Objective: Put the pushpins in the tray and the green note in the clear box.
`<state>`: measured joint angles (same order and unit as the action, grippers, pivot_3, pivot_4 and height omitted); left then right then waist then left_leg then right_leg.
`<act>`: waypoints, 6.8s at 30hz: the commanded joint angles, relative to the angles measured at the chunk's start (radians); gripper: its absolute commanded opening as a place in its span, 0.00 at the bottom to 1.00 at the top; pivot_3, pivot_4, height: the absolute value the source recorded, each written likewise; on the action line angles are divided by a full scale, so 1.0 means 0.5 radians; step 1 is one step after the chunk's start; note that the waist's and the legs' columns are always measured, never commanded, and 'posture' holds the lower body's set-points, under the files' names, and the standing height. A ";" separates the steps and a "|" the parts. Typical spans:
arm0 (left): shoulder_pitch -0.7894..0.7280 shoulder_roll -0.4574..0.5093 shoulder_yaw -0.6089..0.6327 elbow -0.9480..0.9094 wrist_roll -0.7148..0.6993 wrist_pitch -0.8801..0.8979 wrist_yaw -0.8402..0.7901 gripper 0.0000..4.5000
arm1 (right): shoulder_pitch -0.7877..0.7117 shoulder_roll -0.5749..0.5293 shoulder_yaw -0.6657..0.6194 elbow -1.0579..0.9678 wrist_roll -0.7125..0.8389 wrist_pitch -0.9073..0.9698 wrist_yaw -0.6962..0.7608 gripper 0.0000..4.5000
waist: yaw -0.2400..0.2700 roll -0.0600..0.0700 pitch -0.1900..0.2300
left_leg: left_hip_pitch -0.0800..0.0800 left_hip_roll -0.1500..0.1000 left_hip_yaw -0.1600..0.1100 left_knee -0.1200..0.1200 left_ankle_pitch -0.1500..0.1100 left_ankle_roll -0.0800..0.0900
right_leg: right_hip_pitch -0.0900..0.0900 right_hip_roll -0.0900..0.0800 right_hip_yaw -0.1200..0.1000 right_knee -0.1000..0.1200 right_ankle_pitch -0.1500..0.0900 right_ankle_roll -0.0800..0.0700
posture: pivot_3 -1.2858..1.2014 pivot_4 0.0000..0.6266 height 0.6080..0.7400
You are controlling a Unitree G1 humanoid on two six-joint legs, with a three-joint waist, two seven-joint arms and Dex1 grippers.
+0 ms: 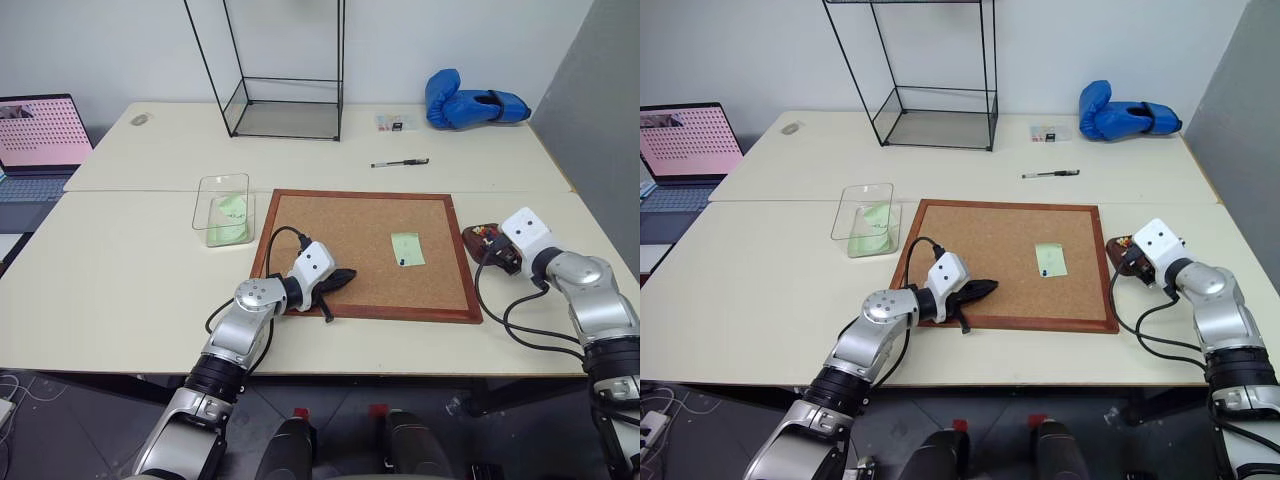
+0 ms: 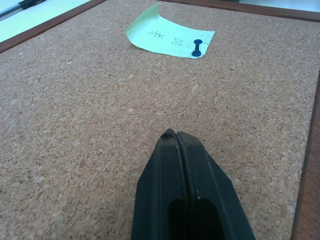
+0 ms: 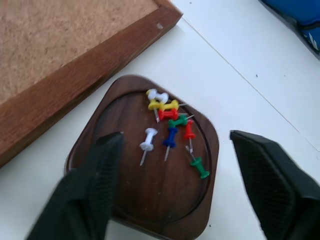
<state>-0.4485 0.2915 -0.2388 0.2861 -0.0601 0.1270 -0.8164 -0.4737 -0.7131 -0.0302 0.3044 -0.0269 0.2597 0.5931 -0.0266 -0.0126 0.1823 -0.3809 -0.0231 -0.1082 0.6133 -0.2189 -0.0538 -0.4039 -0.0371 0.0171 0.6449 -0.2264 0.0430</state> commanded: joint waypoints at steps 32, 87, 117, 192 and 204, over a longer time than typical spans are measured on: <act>0.066 -0.002 -0.103 0.113 0.084 0.053 -0.012 0.00 | -0.036 0.473 0.259 -0.322 0.392 0.357 0.323 0.39 | 0.001 0.001 -0.003 | 0.001 0.000 -0.002 0.000 0.000 0.000 | 0.001 0.000 -0.002 0.000 0.000 0.000 | 0.52 0.24 1.00; -0.400 -0.579 0.884 -0.130 -1.226 1.322 0.572 0.99 | -0.140 0.280 0.497 -0.725 0.034 -0.229 0.539 0.00 | -0.009 -0.016 0.006 | -0.006 0.000 -0.003 0.000 0.000 -0.001 | -0.005 0.000 -0.002 -0.002 0.000 0.001 | 0.52 0.24 1.00; -0.706 -0.687 0.826 0.429 -1.172 1.057 0.365 0.39 | -0.183 0.299 0.514 -0.818 0.011 -0.158 0.549 0.00 | -0.008 -0.017 0.006 | -0.006 0.000 -0.002 0.000 0.001 -0.001 | -0.005 0.000 -0.002 -0.002 0.000 0.001 | 0.52 0.24 1.00; -0.420 -0.542 0.564 0.015 -0.815 0.502 0.370 0.00 | 0.045 0.014 0.071 0.040 -0.147 -0.143 -0.140 0.45 | -0.010 -0.017 0.006 | -0.006 0.000 0.001 0.001 0.000 -0.001 | -0.005 0.001 0.001 -0.002 0.001 0.001 | 0.52 0.24 1.00; -0.502 -0.450 0.582 -0.029 -0.764 0.476 0.399 0.00 | -0.007 -0.055 -0.077 -0.223 0.030 0.003 -0.007 0.99 | -0.012 -0.017 0.007 | -0.006 0.000 0.001 0.001 0.000 -0.001 | -0.005 0.001 0.001 -0.002 0.001 0.001 | 0.52 0.24 1.00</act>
<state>-0.6545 0.0475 0.0462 0.3216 -0.4543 0.3860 -0.6208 -0.4564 -0.7107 -0.0196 0.2746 -0.0533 0.2507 0.5567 -0.0324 -0.0210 0.1856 -0.3840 -0.0229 -0.1078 0.6136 -0.2187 -0.0541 -0.4066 -0.0364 0.0174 0.6440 -0.2261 0.0437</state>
